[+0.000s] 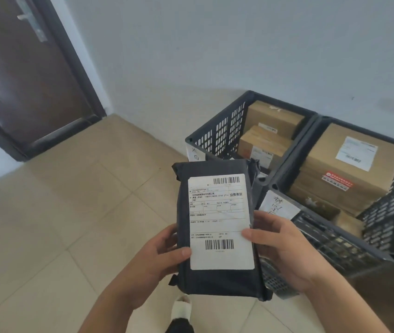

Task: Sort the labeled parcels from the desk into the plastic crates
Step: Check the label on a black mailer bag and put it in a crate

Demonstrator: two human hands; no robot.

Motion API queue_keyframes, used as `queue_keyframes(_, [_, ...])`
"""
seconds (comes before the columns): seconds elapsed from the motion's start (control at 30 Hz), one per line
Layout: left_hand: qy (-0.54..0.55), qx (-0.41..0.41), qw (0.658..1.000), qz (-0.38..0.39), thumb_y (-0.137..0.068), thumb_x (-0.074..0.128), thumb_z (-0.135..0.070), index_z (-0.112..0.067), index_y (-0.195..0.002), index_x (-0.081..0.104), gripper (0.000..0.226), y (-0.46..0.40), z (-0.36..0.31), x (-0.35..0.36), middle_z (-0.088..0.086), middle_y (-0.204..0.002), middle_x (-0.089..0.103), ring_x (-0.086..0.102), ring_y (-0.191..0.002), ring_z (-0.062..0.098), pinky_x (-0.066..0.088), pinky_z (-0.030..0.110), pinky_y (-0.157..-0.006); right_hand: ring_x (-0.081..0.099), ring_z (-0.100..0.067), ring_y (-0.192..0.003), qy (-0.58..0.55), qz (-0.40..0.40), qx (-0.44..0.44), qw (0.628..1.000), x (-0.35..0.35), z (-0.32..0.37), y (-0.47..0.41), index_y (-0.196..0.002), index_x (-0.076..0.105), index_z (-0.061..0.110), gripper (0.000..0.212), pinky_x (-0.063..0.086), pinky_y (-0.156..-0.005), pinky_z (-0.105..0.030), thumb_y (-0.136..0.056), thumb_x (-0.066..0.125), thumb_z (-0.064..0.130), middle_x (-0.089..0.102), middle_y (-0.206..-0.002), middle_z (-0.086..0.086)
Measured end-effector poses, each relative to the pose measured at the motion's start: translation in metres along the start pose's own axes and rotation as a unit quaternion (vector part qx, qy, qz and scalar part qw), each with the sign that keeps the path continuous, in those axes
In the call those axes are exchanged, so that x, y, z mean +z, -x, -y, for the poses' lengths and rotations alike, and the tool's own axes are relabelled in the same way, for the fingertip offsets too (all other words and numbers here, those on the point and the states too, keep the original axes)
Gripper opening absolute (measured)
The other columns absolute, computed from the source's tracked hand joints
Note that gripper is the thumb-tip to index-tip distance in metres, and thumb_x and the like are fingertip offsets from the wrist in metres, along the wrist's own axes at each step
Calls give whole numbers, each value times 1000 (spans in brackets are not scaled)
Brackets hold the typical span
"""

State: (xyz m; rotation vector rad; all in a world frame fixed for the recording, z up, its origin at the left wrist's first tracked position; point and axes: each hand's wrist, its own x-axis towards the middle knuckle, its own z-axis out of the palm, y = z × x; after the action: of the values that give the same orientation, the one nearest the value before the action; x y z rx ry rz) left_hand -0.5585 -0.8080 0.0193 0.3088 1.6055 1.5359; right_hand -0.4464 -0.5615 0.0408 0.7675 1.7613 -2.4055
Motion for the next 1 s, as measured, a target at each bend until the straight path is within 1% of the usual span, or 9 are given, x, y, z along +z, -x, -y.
queue_keyframes(0.07, [4,-6,1000,11,-81,76,-32,-27,-143,53,66,-22,-18,-28,-5,-135,69,70,-118,21,61,42,-90,74,-29,-109,1,-19,-2,1000,18,12,-21,-131,62,7,62,53,-101,-50,-75,86,13,77,-119,-7])
queue_keyframes(0.17, [1,2,999,52,-72,81,-42,-31,-145,51,80,-56,-46,-65,-7,-139,66,67,-124,21,60,35,-87,76,-24,-104,13,-54,-23,998,40,29,-48,-125,66,9,55,59,-87,-36,-74,85,8,79,-114,-4])
queue_keyframes(0.33, [-30,-12,993,115,-67,84,-35,-26,-141,55,80,-124,-86,-99,-4,-135,69,68,-122,22,60,36,-88,76,-23,-104,5,-120,-11,993,50,42,-81,-125,67,12,40,57,-93,-39,-87,71,0,79,-113,-3])
queue_keyframes(0.57, [-99,-54,982,149,-57,87,-35,-21,-133,62,81,-219,-124,-90,-3,-126,75,72,-115,22,59,36,-85,76,-22,-104,-47,-167,15,985,21,60,-129,-123,67,13,33,62,-82,-30,-93,67,1,79,-114,-2])
queue_keyframes(0.67, [-110,-59,982,140,-56,86,-36,-21,-130,65,79,-260,-142,-81,-2,-123,76,73,-111,22,60,30,-76,76,-21,-105,-73,-174,15,982,-2,71,-161,-124,67,14,30,59,-89,-36,-95,66,6,79,-114,-1])
queue_keyframes(0.77, [-125,-78,979,141,-56,86,-37,-19,-131,66,80,-302,-163,-69,-1,-125,75,73,-112,23,58,31,-76,75,-25,-109,-103,-177,15,979,-25,82,-191,-127,68,14,31,53,-100,-45,-96,66,13,78,-118,-3])
queue_keyframes(0.87, [-147,-98,973,148,-63,86,-30,-19,-127,69,67,-344,-179,-54,0,-120,77,75,-106,21,58,33,-76,73,-21,-113,-92,-196,23,976,-53,88,-217,-128,67,22,33,52,-101,-44,-97,66,31,77,-118,3])
queue_keyframes(0.93, [-156,-120,971,139,-72,86,-21,-20,-124,71,55,-373,-185,-45,1,-118,78,75,-103,22,59,38,-79,70,-17,-115,-54,-266,10,962,-74,93,-234,-127,67,28,33,53,-102,-43,-97,65,42,76,-117,8])
queue_keyframes(1.0, [-169,-148,968,115,-79,80,-21,-19,-122,73,43,-403,-185,-41,3,-115,79,73,-105,26,59,42,-83,66,-13,-113,-27,-400,-13,916,-92,97,-245,-126,67,28,29,53,-105,-43,-99,64,37,72,-118,8])
